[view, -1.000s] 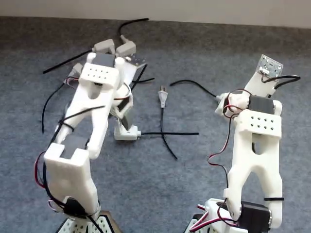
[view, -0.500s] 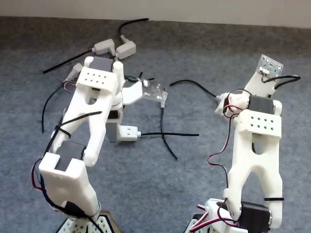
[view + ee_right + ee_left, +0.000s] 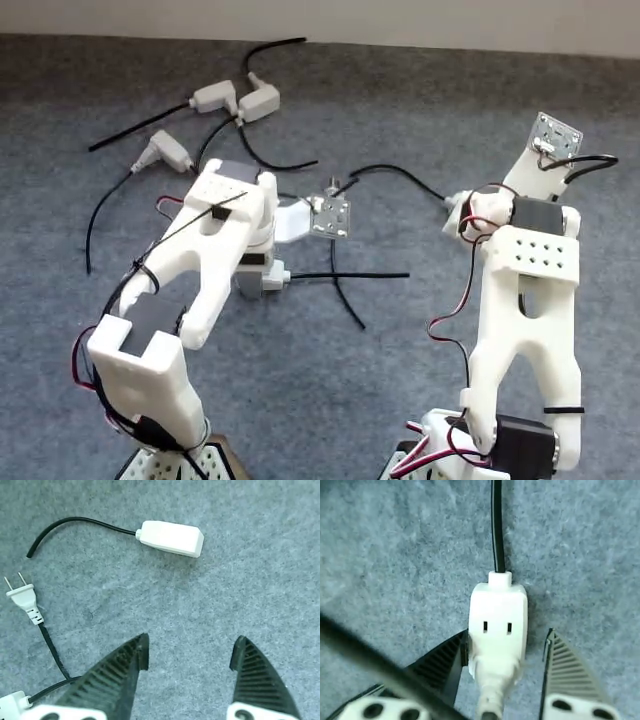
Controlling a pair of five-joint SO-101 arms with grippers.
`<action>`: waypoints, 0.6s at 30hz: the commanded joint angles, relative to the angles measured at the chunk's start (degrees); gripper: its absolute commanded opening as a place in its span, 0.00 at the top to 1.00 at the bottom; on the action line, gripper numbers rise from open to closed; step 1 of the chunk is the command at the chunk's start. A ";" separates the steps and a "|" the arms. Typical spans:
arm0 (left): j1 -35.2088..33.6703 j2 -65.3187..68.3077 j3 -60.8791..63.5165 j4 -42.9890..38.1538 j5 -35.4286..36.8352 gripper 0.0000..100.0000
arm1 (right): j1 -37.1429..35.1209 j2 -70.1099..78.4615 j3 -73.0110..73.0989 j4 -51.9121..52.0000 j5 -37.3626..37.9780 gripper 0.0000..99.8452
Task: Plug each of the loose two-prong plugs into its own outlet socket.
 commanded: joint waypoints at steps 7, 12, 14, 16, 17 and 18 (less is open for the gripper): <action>0.84 -2.24 1.80 -6.86 3.34 0.83 | 0.75 -2.15 -0.48 -0.92 0.53 0.74; -1.10 -2.33 -0.75 -12.66 12.31 0.99 | 0.75 -2.15 -0.48 -0.92 0.53 0.74; -2.77 -2.33 -5.23 -12.92 18.29 0.99 | 0.75 -2.15 -0.40 -0.92 0.53 0.74; -5.14 -2.33 -11.56 -12.84 26.73 0.98 | 0.75 -2.15 -0.40 -0.92 0.44 0.74; -6.55 -2.33 -15.25 -12.84 30.86 0.98 | 0.75 -2.15 -0.40 -0.92 0.44 0.74; -8.04 -2.33 -19.03 -12.84 34.73 0.98 | 0.75 -2.15 -0.40 -0.92 0.44 0.74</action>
